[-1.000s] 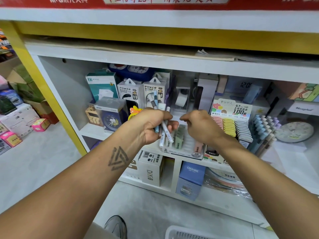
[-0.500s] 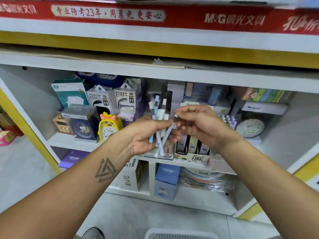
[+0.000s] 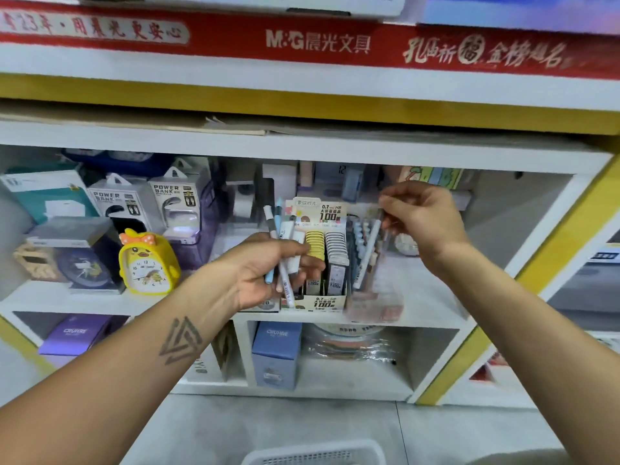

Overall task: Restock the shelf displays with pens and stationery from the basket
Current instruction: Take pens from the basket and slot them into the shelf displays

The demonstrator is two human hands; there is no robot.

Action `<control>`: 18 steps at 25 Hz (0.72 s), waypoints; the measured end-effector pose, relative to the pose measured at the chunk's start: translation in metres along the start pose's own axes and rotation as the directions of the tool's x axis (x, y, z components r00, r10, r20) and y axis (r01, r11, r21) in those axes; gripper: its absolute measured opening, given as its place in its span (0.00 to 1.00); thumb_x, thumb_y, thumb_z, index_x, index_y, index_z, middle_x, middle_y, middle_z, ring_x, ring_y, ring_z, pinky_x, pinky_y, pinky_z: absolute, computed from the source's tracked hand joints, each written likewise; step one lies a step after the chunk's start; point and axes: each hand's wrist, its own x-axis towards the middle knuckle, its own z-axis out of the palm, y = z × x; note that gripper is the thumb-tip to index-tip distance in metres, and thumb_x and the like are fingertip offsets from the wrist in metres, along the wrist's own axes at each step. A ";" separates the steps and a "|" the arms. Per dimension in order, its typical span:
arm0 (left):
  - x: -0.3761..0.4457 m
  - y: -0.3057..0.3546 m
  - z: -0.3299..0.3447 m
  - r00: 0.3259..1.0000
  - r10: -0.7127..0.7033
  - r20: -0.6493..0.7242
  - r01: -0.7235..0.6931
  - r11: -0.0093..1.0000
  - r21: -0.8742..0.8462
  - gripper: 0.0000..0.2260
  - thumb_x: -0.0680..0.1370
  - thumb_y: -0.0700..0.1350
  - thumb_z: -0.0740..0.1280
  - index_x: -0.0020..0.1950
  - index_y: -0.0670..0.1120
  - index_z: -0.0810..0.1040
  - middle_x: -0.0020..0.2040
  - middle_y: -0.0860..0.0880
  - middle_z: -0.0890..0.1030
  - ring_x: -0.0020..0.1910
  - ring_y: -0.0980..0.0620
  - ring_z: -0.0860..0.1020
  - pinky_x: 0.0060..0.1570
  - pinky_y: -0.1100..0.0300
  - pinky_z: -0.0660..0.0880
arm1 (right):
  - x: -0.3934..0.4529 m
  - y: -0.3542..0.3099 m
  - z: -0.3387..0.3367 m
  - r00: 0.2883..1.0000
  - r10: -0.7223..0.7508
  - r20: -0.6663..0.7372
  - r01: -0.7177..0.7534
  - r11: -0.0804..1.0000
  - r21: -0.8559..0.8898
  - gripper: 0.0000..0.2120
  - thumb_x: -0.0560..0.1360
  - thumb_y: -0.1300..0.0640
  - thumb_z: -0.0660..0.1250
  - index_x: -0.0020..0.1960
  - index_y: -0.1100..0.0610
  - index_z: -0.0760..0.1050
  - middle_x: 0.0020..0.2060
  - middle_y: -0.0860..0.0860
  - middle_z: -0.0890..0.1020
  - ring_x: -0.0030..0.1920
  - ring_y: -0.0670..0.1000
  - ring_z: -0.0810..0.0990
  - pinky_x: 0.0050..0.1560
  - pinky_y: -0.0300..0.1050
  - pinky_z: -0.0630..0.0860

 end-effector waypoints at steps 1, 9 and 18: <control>0.003 -0.002 0.006 1.000 0.010 0.006 -0.010 1.000 0.000 0.08 0.80 0.35 0.64 0.59 0.38 0.71 0.42 0.34 0.84 0.33 0.43 0.83 0.23 0.63 0.76 | 0.001 0.001 -0.007 0.997 -0.051 -0.049 0.047 0.996 -0.082 0.05 0.77 0.68 0.68 0.45 0.60 0.80 0.27 0.51 0.81 0.26 0.48 0.77 0.28 0.39 0.74; 0.011 -0.022 0.036 0.997 0.064 0.046 -0.062 0.997 -0.051 0.11 0.80 0.33 0.63 0.61 0.31 0.71 0.43 0.32 0.83 0.35 0.39 0.84 0.25 0.59 0.78 | -0.012 0.022 -0.038 0.961 -0.269 0.065 0.247 0.726 -0.642 0.05 0.78 0.60 0.69 0.54 0.55 0.79 0.41 0.50 0.83 0.43 0.52 0.83 0.49 0.54 0.82; 0.013 -0.036 0.042 0.999 0.037 0.031 -0.034 0.997 -0.075 0.09 0.79 0.34 0.66 0.57 0.33 0.74 0.41 0.32 0.82 0.37 0.38 0.84 0.27 0.58 0.79 | -0.011 0.040 -0.039 0.965 -0.243 0.098 0.235 0.638 -0.734 0.03 0.80 0.60 0.66 0.53 0.55 0.76 0.44 0.56 0.84 0.45 0.57 0.83 0.45 0.56 0.81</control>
